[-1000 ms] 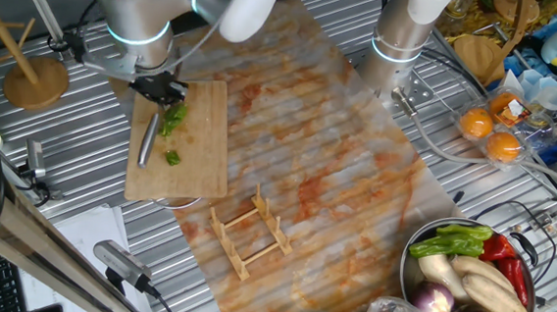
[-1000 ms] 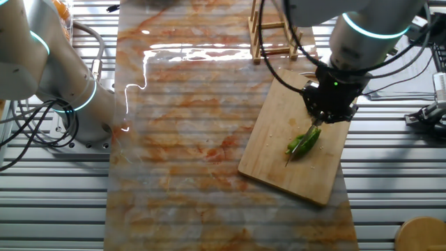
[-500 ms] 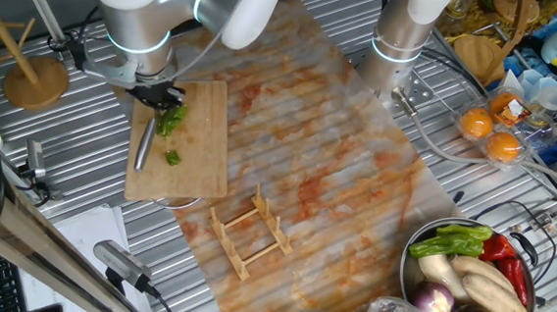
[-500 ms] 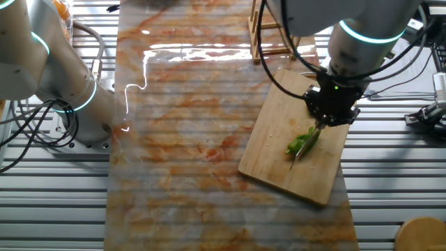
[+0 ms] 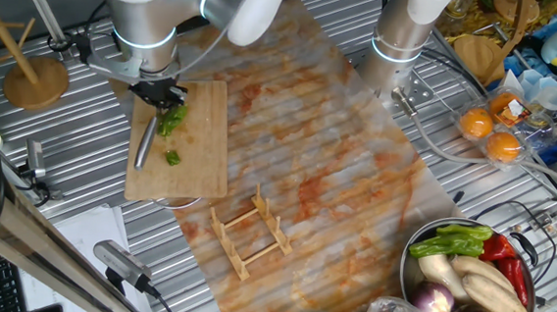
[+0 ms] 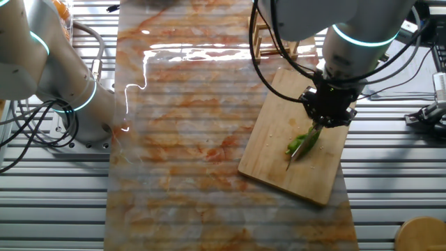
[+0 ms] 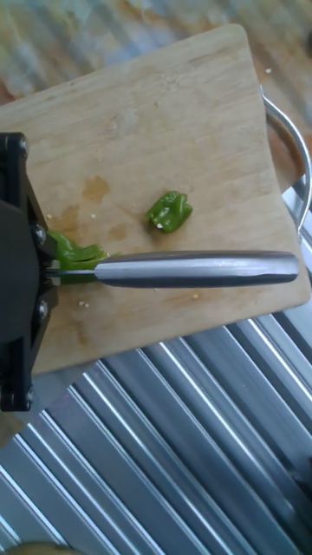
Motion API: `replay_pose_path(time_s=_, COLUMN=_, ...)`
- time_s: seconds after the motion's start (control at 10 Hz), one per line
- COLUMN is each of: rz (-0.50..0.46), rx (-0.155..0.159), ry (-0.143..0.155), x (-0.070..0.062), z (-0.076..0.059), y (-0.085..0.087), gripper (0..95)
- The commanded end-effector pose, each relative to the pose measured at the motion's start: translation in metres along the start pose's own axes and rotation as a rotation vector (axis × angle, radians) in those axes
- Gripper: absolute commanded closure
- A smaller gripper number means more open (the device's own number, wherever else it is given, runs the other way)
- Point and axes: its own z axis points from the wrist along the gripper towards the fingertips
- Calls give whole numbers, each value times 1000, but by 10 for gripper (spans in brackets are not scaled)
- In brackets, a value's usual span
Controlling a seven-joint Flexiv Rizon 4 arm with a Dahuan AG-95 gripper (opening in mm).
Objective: Chop the chili peppers
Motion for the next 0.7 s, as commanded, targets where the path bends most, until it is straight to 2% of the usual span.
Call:
replay_pose_path(time_s=0.1, rz=74, rx=-15, ry=-14, x=3, z=-1, y=1, gripper=950)
replay_pose_path(time_s=0.2, rz=95, rx=-23, ry=-16, x=3, z=-1, y=1, gripper=950)
replay_pose_path(time_s=0.3, rz=171, rx=-29, ry=-8, x=3, z=-1, y=1, gripper=950)
replay_pose_path(time_s=0.5, rz=249, rx=-43, ry=-17, x=3, z=-1, y=1, gripper=950)
replay_pose_path(time_s=0.7, rz=262, rx=-41, ry=-19, x=3, z=-1, y=1, gripper=950)
